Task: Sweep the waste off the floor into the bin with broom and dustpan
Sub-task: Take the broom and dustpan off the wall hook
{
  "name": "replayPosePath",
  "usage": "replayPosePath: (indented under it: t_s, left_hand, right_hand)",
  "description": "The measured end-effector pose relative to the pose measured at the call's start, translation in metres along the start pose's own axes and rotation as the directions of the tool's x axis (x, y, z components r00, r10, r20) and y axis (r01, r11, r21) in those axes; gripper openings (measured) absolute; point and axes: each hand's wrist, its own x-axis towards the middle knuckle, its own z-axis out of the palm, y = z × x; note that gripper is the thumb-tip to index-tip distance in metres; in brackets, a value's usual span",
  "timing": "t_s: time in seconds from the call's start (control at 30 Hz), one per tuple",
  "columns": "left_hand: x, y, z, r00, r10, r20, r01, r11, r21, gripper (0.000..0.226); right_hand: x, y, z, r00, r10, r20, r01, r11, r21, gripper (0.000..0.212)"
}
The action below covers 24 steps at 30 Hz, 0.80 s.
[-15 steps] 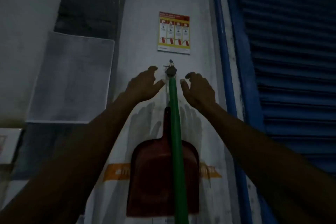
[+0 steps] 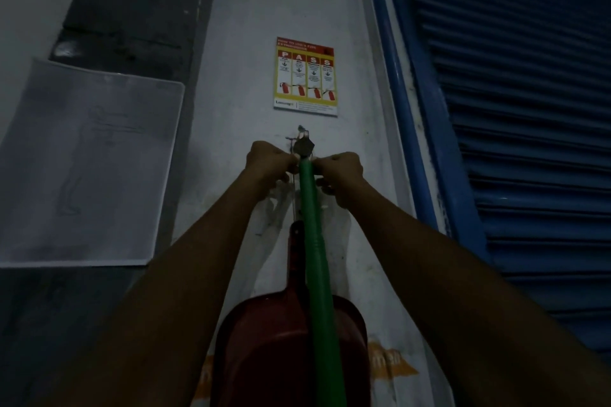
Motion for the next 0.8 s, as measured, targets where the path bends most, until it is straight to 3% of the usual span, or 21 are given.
replayPosePath:
  t_s: [0.13, 0.37, 0.63, 0.8]
  left_hand:
    - [0.0, 0.004, 0.002, 0.993, 0.108, -0.038, -0.11, 0.993, -0.039, 0.013]
    - [-0.011, 0.039, 0.01, 0.954, 0.279, -0.11, -0.291, 0.95, -0.111, 0.01]
    - [-0.083, 0.005, 0.032, 0.963, 0.269, -0.011, -0.269, 0.961, -0.061, 0.01]
    - [-0.129, -0.01, 0.054, 0.983, 0.183, 0.028, -0.182, 0.982, -0.041, 0.013]
  right_hand:
    - [0.007, -0.002, 0.006, 0.993, -0.106, -0.054, 0.105, 0.994, -0.032, 0.014]
    - [0.005, -0.021, 0.0, 0.977, -0.148, -0.151, 0.18, 0.958, 0.224, 0.021]
    - [-0.068, 0.034, -0.059, 0.994, -0.057, 0.095, 0.03, 0.965, 0.259, 0.02]
    - [-0.13, 0.077, -0.096, 0.955, 0.032, 0.295, -0.097, 0.973, 0.208, 0.049]
